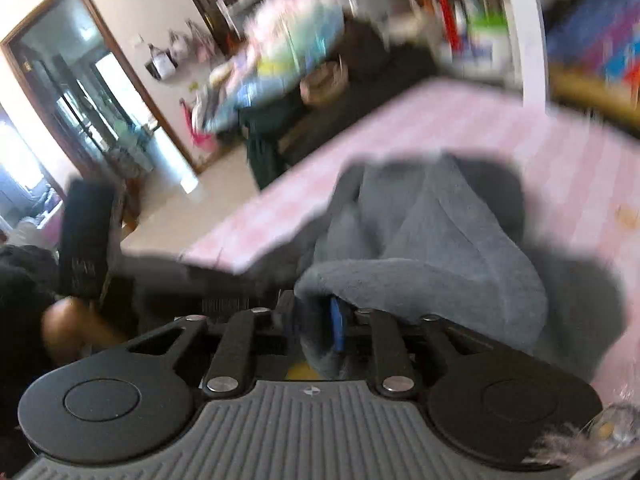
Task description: Fold clothes
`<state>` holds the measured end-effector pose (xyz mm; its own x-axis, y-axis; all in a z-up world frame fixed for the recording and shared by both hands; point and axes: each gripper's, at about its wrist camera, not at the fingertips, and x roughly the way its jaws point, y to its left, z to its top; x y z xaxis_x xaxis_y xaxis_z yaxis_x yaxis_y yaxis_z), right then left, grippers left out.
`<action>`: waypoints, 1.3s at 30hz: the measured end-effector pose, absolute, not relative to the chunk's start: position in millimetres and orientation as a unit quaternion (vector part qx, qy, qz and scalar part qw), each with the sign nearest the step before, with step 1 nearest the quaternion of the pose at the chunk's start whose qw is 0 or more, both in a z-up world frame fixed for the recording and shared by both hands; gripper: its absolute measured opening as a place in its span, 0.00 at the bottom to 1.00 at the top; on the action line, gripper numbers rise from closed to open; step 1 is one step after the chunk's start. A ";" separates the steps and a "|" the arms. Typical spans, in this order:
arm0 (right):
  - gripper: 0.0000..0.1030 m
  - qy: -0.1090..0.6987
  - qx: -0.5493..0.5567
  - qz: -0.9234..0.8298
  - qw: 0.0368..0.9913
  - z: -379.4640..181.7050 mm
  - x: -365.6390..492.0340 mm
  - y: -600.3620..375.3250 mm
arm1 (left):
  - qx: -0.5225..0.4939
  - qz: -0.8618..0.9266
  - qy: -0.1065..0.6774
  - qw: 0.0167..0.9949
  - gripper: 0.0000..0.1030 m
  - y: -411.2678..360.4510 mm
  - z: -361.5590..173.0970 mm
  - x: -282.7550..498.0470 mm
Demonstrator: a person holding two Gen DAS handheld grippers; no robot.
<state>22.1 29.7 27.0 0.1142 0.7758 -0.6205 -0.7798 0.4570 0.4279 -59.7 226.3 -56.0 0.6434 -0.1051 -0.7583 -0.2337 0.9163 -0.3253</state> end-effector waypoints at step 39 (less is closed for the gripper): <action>0.08 0.271 -0.219 0.472 0.810 65.3 -2.2 -73.5 | -0.209 0.042 0.410 0.887 0.08 228.9 -59.2 -62.6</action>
<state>-2.2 -73.5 65.3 0.4080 0.6458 -0.6453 -0.8831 0.4585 -0.0995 -62.6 228.9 -59.2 0.6601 -0.0976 -0.7448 -0.2449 0.9094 -0.3362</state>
